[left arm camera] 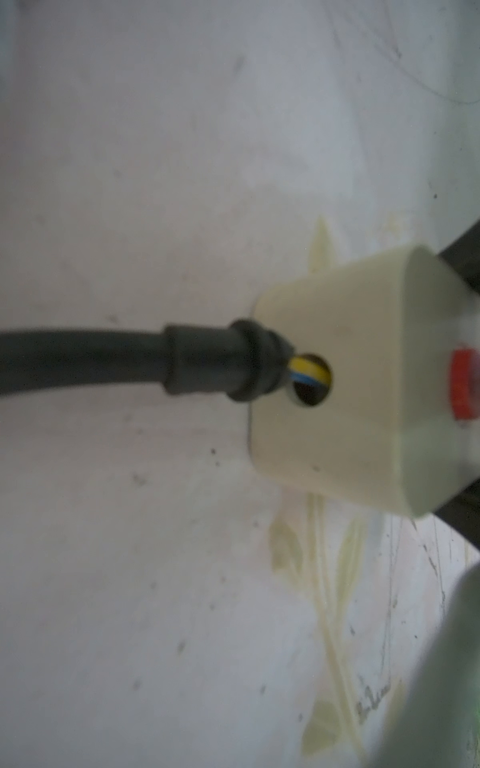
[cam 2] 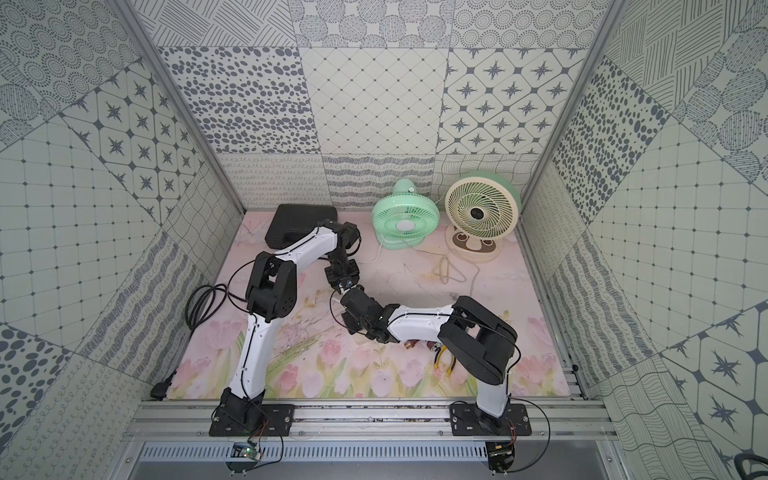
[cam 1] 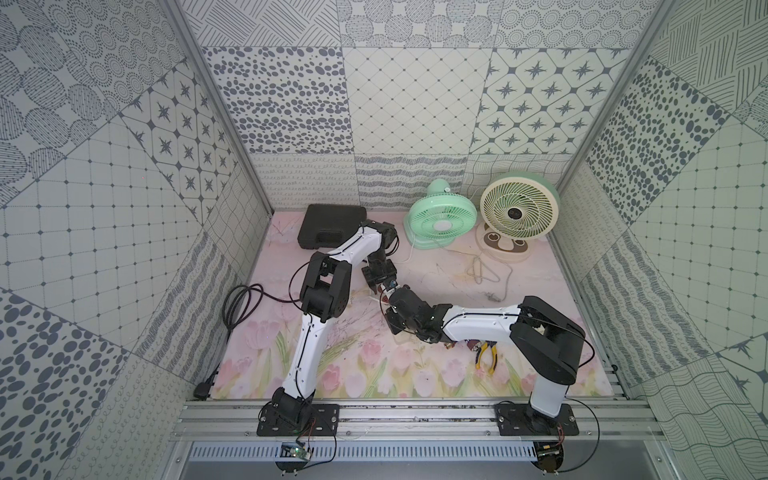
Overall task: Unplug the desk fan from the power strip
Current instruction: Remove the plug from the socket.
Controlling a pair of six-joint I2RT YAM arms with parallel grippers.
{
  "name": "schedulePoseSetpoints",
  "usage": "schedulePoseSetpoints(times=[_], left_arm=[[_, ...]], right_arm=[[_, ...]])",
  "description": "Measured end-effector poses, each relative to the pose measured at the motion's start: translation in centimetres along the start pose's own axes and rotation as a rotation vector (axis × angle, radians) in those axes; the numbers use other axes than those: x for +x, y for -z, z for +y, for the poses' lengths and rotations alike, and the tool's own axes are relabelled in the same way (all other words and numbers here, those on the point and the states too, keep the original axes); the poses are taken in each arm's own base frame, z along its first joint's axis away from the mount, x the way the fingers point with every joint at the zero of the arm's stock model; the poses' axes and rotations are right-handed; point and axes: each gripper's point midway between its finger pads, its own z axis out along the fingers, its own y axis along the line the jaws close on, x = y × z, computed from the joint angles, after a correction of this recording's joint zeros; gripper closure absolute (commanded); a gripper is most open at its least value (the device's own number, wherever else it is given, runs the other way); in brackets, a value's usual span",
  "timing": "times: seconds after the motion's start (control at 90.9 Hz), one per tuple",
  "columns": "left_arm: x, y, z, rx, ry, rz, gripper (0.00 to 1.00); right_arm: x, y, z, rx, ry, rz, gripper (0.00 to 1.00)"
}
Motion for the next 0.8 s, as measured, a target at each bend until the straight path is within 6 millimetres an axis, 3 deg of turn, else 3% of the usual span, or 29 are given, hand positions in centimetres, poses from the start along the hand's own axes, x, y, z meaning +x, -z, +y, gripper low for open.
schedulePoseSetpoints(times=[0.264, 0.803], left_arm=[[0.0, 0.0, 0.0, 0.0, 0.0, 0.0, 1.0], [-0.01, 0.01, -0.01, 0.0, 0.0, 0.0, 1.0]], right_arm=[[0.05, 0.02, -0.37, -0.11, -0.121, 0.005, 1.0], [0.02, 0.14, -0.12, -0.086, -0.092, -0.004, 1.0]])
